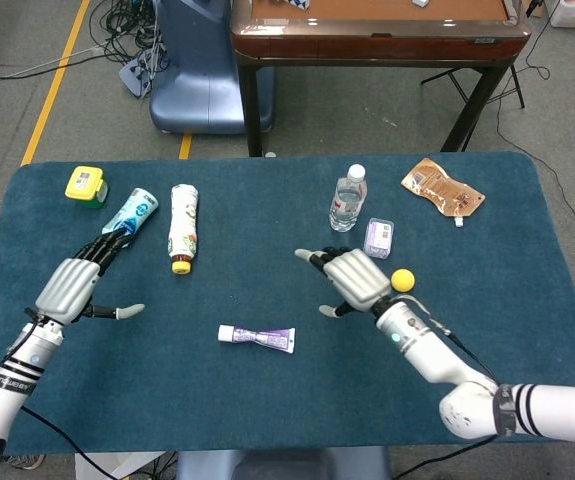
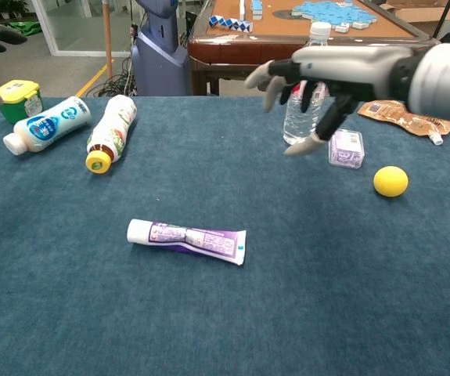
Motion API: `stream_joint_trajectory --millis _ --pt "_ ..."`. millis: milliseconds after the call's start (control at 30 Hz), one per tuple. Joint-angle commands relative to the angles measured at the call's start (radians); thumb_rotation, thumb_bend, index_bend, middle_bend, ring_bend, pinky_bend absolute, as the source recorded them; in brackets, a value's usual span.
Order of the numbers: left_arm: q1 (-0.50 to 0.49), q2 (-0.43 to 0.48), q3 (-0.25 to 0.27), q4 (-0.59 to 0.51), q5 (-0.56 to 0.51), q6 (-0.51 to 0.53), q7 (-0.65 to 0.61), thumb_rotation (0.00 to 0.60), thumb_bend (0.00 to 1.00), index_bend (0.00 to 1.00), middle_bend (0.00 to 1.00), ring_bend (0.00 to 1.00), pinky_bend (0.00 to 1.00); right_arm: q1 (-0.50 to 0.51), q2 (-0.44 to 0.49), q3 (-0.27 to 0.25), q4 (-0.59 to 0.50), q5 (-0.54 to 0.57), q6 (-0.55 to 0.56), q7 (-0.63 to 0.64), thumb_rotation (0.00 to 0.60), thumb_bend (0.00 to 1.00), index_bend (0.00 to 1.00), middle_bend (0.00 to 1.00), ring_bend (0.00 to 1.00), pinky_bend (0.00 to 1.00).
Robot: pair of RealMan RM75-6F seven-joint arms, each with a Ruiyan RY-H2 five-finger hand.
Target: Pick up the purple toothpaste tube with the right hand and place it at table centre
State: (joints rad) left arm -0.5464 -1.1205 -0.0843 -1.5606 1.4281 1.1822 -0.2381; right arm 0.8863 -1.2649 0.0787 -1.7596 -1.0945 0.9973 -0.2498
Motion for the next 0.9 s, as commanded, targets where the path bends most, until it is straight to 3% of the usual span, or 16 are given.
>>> stream_joint_trajectory --millis 33,167,533,900 --pt "0.043 -0.009 0.008 0.012 -0.025 0.039 0.076 0.600 0.00 0.00 0.00 0.03 0.11 -0.089 0.053 -0.041 -0.034 -0.057 0.093 0.012 0.600 0.24 0.22 0.34 0.28 0.35" --pt "0.091 -0.021 0.013 0.016 -0.053 0.088 0.152 0.600 0.00 0.00 0.00 0.03 0.11 -0.195 0.097 -0.081 -0.039 -0.096 0.215 -0.008 0.600 0.24 0.30 0.38 0.31 0.35" --pt "0.227 -0.017 0.029 -0.048 -0.131 0.212 0.294 0.600 0.00 0.00 0.00 0.03 0.11 -0.479 0.176 -0.161 -0.049 -0.179 0.509 -0.021 0.600 0.25 0.33 0.39 0.31 0.35" --pt "0.326 -0.031 0.052 -0.101 -0.093 0.326 0.375 0.600 0.00 0.00 0.00 0.03 0.11 -0.651 0.186 -0.177 -0.041 -0.211 0.618 -0.007 0.600 0.25 0.36 0.41 0.31 0.35"
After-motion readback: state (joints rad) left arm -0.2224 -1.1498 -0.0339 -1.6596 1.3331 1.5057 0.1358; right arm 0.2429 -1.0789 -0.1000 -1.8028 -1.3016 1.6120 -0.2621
